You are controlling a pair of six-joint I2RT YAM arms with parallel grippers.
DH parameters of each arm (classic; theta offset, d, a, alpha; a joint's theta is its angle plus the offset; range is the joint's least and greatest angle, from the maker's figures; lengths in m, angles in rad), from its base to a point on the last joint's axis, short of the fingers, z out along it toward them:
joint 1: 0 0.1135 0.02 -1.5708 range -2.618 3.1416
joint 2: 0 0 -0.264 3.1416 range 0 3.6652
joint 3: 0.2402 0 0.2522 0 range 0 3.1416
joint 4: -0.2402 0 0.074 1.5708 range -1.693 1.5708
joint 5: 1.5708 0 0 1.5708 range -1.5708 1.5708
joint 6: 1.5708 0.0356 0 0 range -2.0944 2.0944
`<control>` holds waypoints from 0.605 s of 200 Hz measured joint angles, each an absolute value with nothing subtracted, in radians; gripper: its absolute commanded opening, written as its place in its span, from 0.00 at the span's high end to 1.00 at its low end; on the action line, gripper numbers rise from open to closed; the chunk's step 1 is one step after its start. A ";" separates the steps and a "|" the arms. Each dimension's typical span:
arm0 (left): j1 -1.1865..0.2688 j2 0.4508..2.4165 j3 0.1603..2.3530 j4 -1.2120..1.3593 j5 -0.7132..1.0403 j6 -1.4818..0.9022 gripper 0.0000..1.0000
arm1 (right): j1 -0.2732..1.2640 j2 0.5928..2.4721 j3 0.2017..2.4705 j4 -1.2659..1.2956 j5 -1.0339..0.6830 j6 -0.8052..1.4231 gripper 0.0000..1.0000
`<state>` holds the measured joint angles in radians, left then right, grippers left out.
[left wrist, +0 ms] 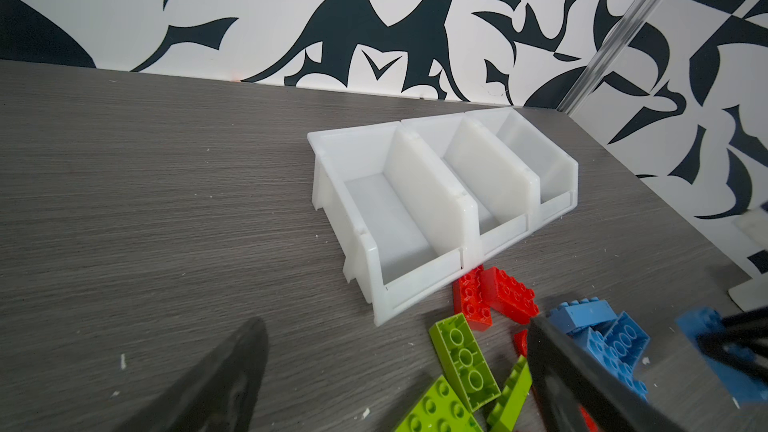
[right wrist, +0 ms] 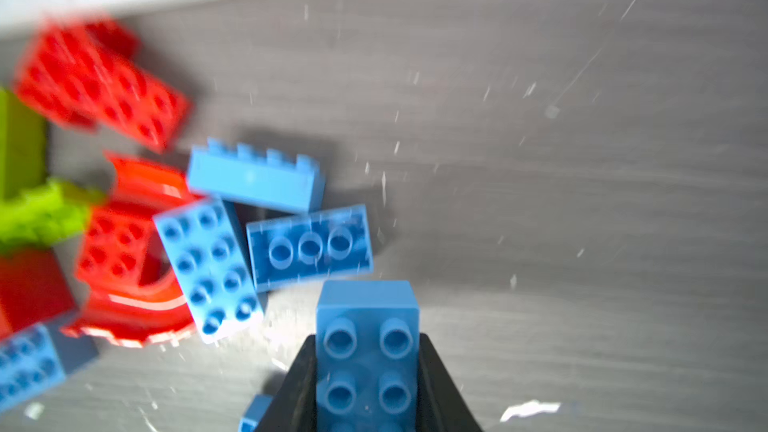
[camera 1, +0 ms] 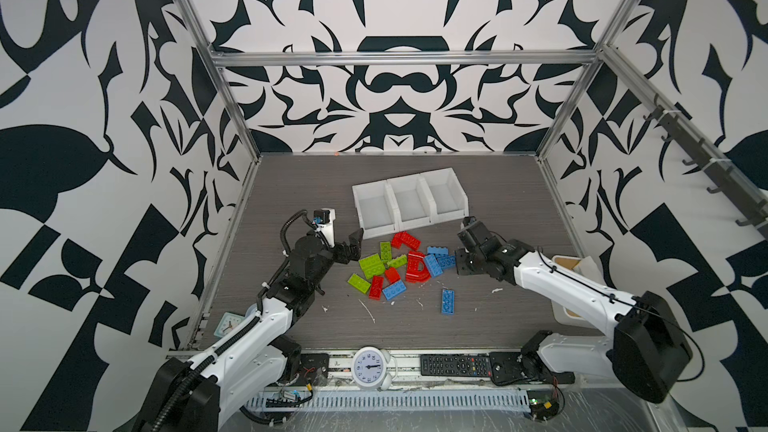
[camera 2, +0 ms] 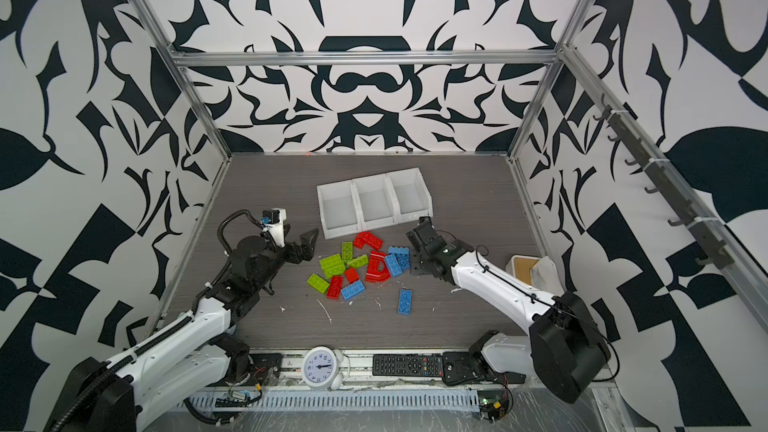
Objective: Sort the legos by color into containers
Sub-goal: 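Grasp the small blue brick and carry it to the farthest bin compartment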
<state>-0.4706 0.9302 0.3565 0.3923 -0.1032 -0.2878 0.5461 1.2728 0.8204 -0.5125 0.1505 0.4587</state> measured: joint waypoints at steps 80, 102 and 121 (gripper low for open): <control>-0.471 0.939 0.356 0.393 -0.100 -0.288 0.01 | 0.346 1.639 1.279 -0.429 0.045 0.179 0.77; -0.471 0.947 0.356 0.392 -0.097 -0.288 0.01 | 0.329 1.777 1.416 -0.421 0.026 0.140 0.77; -0.471 0.947 0.356 0.392 -0.094 -0.288 0.01 | 0.324 1.880 1.512 -0.419 0.018 0.120 0.77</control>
<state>-0.4706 0.9474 0.3561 0.3923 -0.0937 -0.2878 0.3237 1.8805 1.5124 -0.4187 0.0181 0.1196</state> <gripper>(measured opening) 0.994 0.344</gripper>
